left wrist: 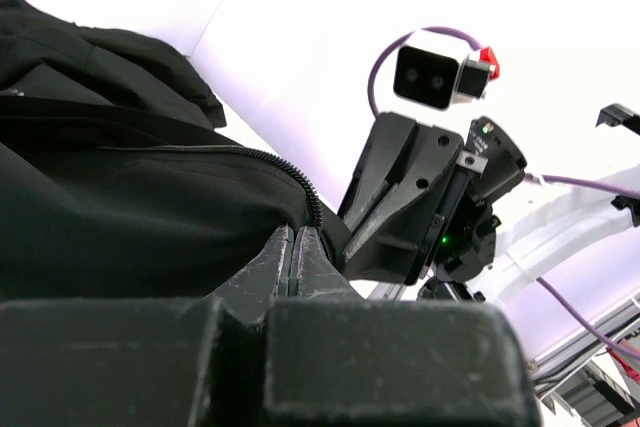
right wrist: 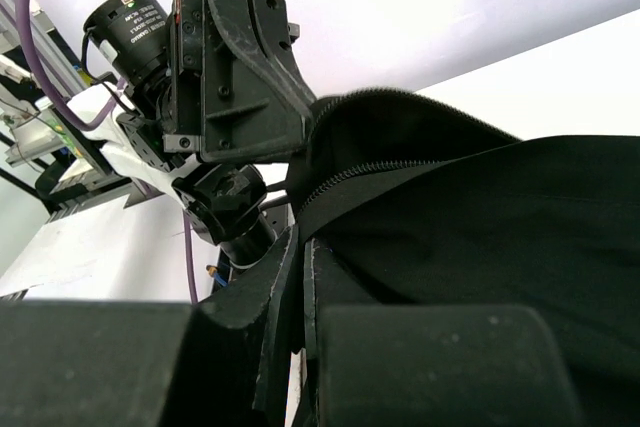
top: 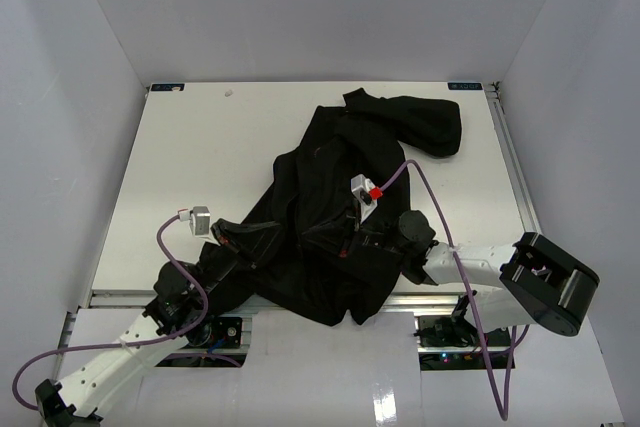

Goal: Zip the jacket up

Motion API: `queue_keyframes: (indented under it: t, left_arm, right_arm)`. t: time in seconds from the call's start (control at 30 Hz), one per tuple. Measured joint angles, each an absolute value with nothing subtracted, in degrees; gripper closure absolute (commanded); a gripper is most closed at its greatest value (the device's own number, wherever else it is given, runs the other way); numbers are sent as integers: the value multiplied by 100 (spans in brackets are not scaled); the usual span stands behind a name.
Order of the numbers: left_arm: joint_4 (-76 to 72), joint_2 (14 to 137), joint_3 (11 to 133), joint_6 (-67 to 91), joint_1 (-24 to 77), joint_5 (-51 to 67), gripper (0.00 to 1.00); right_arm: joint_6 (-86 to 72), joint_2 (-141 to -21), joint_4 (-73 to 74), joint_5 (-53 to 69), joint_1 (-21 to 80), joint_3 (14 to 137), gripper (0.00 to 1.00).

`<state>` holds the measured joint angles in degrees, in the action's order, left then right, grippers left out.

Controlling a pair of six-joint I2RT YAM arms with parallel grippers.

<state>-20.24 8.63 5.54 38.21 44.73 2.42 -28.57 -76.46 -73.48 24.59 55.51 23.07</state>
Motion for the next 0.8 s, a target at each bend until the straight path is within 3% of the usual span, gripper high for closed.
queue_keyframes:
  t: [0.8]
  left_arm:
    - [-2233,1179,512,3889,4473,451,100]
  right_arm:
    - [-2992,-7800,-7347,2374,5551,2467,92]
